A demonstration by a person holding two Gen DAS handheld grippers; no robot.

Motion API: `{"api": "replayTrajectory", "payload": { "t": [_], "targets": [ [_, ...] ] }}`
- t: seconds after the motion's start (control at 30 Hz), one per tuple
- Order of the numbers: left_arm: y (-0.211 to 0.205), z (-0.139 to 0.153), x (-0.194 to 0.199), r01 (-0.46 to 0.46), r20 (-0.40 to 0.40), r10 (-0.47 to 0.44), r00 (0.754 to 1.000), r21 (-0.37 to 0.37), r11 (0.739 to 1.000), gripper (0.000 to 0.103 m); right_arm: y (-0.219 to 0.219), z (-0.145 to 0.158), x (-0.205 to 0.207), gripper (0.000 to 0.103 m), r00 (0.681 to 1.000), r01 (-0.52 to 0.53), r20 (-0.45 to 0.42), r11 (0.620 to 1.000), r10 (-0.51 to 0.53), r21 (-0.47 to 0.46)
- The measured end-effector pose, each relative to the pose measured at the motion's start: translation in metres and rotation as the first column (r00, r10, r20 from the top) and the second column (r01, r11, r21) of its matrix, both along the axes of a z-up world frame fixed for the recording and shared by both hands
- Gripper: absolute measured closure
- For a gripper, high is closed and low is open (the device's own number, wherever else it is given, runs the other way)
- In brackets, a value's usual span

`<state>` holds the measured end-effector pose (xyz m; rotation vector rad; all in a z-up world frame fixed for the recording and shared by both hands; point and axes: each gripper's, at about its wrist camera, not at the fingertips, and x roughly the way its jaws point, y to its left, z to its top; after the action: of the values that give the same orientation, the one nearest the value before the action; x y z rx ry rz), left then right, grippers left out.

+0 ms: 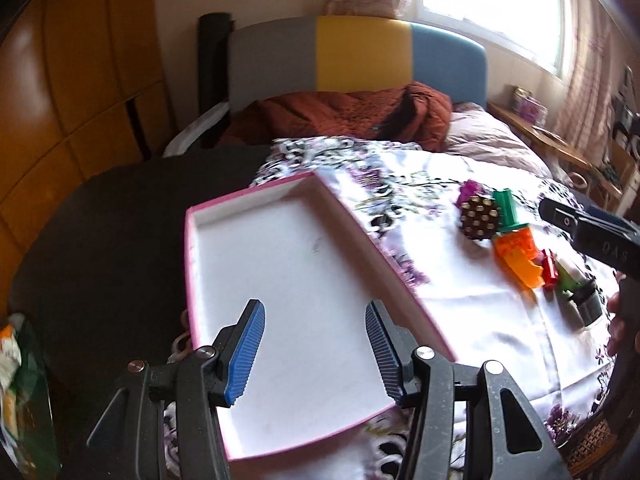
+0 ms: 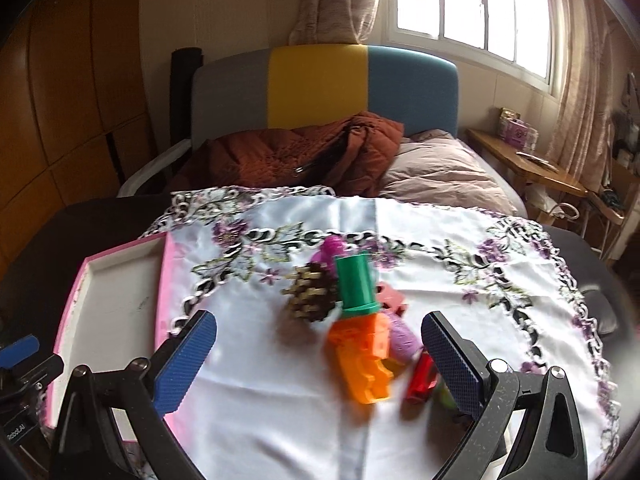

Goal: Organize rigid objects
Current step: 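Move both grippers from the pink-rimmed tray toward the toys on the cloth, then lower the left gripper around the brown peg hairbrush and close it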

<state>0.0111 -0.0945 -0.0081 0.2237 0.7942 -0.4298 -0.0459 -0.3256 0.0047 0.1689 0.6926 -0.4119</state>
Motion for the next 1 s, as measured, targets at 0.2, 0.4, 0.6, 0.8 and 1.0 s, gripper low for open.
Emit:
{"api": "replayTrajectory", "payload": {
  "t": [0.2, 0.4, 0.6, 0.8, 1.0],
  "targets": [
    [-0.037, 0.001, -0.005, 0.101, 0.008, -0.101, 0.995, 0.025, 0.995, 0.050, -0.058, 0.003, -0.016, 0.000, 0.995, 0.102, -0.012, 0.995, -0.103, -0.013],
    [-0.069, -0.004, -0.012, 0.201, -0.011, -0.201, 0.979, 0.031, 0.979, 0.050, -0.120, -0.008, -0.037, 0.000, 0.963, 0.268, 0.003, 0.963, -0.269, 0.004],
    [-0.103, -0.013, -0.012, 0.281, -0.057, -0.280, 0.958, 0.009, 0.960, 0.046, -0.156, -0.019, -0.053, 0.000, 0.928, 0.362, 0.026, 0.916, -0.371, 0.173],
    [-0.135, -0.023, -0.005, 0.334, -0.114, -0.334, 0.936, -0.018, 0.942, 0.042, -0.163, -0.025, -0.056, 0.000, 0.925, 0.365, 0.021, 0.900, -0.380, 0.237],
    [-0.168, -0.032, 0.023, 0.325, -0.242, -0.339, 0.909, -0.096, 0.941, 0.042, -0.165, -0.024, -0.058, 0.000, 0.924, 0.357, 0.039, 0.896, -0.379, 0.263]
  ]
}}
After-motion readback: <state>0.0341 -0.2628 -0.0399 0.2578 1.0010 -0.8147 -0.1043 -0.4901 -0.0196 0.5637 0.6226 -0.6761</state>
